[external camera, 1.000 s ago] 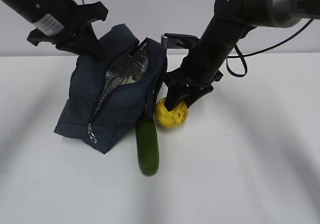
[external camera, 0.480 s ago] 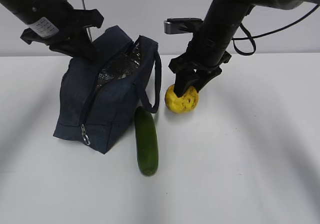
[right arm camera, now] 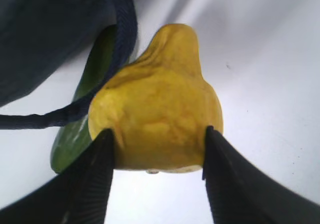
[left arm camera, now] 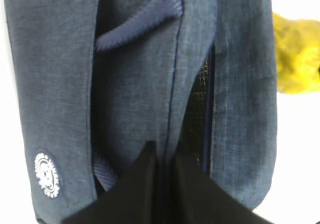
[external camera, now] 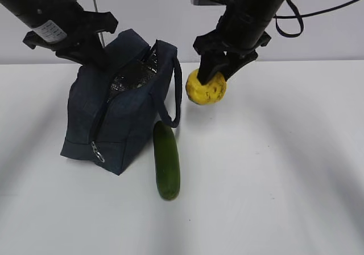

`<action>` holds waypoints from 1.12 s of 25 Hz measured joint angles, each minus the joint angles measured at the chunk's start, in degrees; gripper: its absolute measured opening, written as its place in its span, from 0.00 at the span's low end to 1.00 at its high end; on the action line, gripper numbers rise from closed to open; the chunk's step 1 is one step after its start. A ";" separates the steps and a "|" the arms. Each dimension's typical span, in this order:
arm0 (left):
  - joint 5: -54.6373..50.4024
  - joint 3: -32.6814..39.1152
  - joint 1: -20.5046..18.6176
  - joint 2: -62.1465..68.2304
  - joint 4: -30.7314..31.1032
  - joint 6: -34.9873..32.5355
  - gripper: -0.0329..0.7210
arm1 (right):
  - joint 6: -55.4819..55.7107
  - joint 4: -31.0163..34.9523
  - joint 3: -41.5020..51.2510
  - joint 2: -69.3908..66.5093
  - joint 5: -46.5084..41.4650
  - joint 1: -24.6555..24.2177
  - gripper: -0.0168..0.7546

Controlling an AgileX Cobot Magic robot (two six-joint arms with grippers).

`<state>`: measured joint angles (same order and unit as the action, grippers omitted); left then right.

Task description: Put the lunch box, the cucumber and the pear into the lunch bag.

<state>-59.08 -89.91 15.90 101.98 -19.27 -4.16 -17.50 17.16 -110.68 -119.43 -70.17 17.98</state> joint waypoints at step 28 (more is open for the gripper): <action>0.28 0.00 0.06 0.00 -9.45 -6.28 0.04 | -0.01 18.88 -5.68 0.76 4.74 0.81 0.55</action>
<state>-58.80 -89.91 15.96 101.98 -28.72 -10.44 -17.51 36.04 -116.36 -118.67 -65.43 18.79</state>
